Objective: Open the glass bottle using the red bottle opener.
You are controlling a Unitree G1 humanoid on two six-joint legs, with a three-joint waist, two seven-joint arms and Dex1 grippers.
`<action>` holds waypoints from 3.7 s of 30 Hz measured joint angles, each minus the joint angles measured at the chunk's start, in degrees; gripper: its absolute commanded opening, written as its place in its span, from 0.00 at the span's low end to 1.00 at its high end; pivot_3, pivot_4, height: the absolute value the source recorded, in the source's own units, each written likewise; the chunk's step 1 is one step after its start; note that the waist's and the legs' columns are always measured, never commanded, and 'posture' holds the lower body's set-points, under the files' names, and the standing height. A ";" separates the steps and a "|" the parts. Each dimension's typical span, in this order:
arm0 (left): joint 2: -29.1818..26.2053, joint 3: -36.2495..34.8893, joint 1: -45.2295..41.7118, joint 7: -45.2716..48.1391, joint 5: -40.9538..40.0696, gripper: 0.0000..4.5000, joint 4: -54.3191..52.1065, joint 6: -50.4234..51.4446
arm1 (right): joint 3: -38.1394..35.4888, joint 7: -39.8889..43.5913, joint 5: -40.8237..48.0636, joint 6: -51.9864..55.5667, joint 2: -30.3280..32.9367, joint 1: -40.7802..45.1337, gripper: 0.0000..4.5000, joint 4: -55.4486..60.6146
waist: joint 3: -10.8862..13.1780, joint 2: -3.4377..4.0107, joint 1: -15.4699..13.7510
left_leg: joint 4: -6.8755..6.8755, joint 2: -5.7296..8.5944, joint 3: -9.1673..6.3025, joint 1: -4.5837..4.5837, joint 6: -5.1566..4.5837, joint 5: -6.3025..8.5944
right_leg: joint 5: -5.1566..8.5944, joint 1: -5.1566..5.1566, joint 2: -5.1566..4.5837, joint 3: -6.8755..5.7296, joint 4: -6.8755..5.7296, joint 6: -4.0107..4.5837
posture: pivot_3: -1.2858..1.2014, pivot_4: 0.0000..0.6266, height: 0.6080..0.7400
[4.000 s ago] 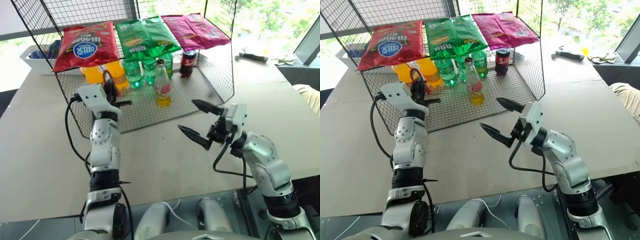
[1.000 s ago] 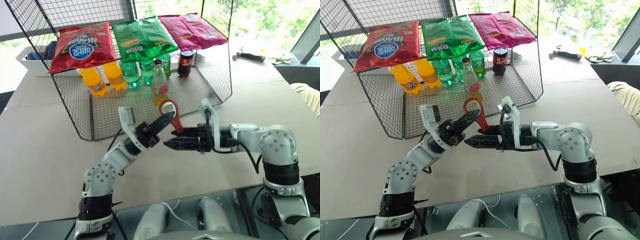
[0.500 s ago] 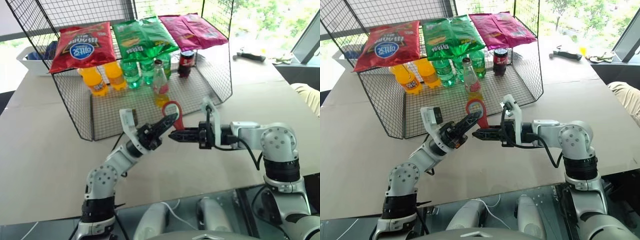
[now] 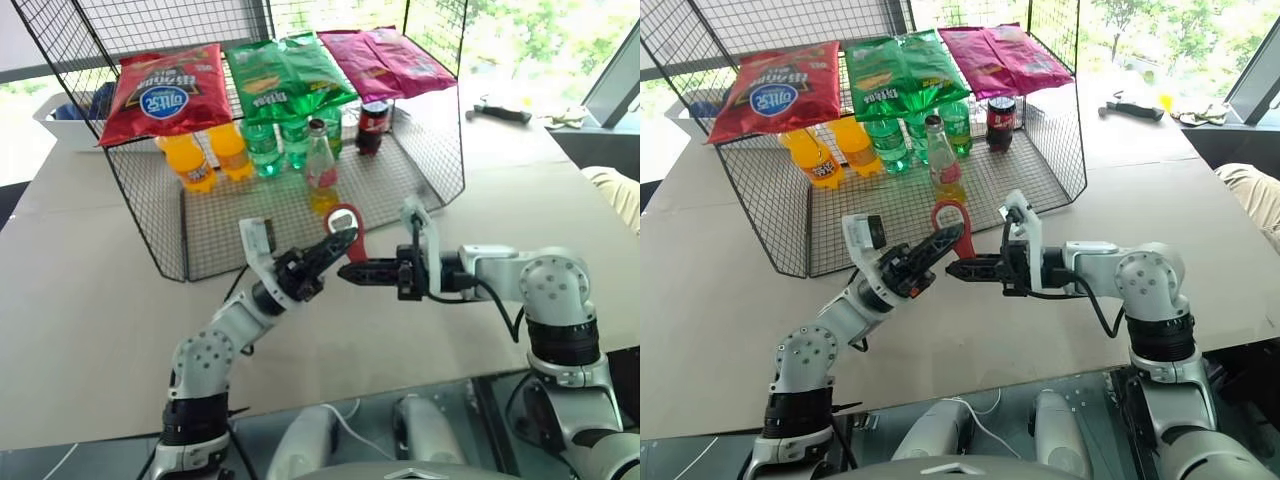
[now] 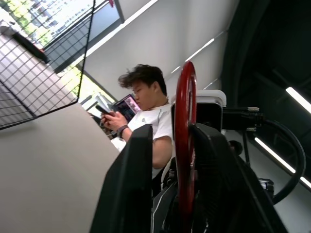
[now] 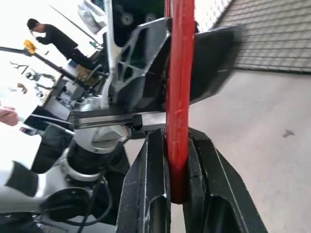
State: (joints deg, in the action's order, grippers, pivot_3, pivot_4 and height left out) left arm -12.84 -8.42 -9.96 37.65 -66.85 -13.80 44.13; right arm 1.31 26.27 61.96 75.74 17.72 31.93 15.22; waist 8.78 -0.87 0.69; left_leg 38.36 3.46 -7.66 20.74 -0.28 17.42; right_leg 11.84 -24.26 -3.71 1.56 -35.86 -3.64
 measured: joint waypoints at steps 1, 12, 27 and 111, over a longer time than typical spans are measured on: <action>-0.02 -0.01 0.02 -0.21 0.47 0.70 -0.01 -0.28 | 0.18 -0.16 -1.28 -1.10 0.19 -0.87 0.00 0.01 | 0.00 0.00 -0.07 | 0.00 0.00 0.01 0.00 0.00 0.00 | 0.00 0.00 -0.01 0.00 0.00 0.00 | 0.52 0.24 1.00; -0.65 0.68 1.14 -5.45 16.16 0.99 -5.50 -12.56 | 2.93 1.11 -24.46 -24.67 9.95 -8.68 0.00 3.03 | 0.00 0.00 -0.09 | -0.01 0.01 0.11 -0.02 0.00 0.00 | 0.00 0.00 -0.03 0.07 0.02 -0.01 | 0.52 0.24 1.00; 1.75 8.51 -8.41 -18.68 56.17 0.99 12.65 -43.30 | 7.05 -7.22 -46.48 -49.43 1.03 -11.50 0.00 6.26 | 0.00 0.00 -0.87 | -0.05 0.06 0.07 0.04 0.00 0.00 | 0.00 -0.08 -0.04 0.04 0.04 -0.01 | 0.52 0.24 1.00; -3.94 8.68 -0.75 -0.44 47.14 0.91 1.72 -31.41 | 1.74 -9.82 -55.24 -56.40 -2.75 -11.35 0.00 6.92 | -0.01 0.00 0.10 | 0.03 0.02 0.22 0.30 0.00 -0.01 | -0.01 -0.46 -0.03 0.25 -0.19 -0.02 | 0.52 0.24 1.00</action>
State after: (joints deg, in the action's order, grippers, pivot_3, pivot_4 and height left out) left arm -16.79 0.26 -10.71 37.20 -19.71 -12.08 12.71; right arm 3.05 16.45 6.73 19.34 14.97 20.58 22.14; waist 8.77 -0.86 0.79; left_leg 38.39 3.47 -7.45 21.04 -0.28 17.41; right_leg 11.82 -24.72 -3.74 1.81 -36.05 -3.66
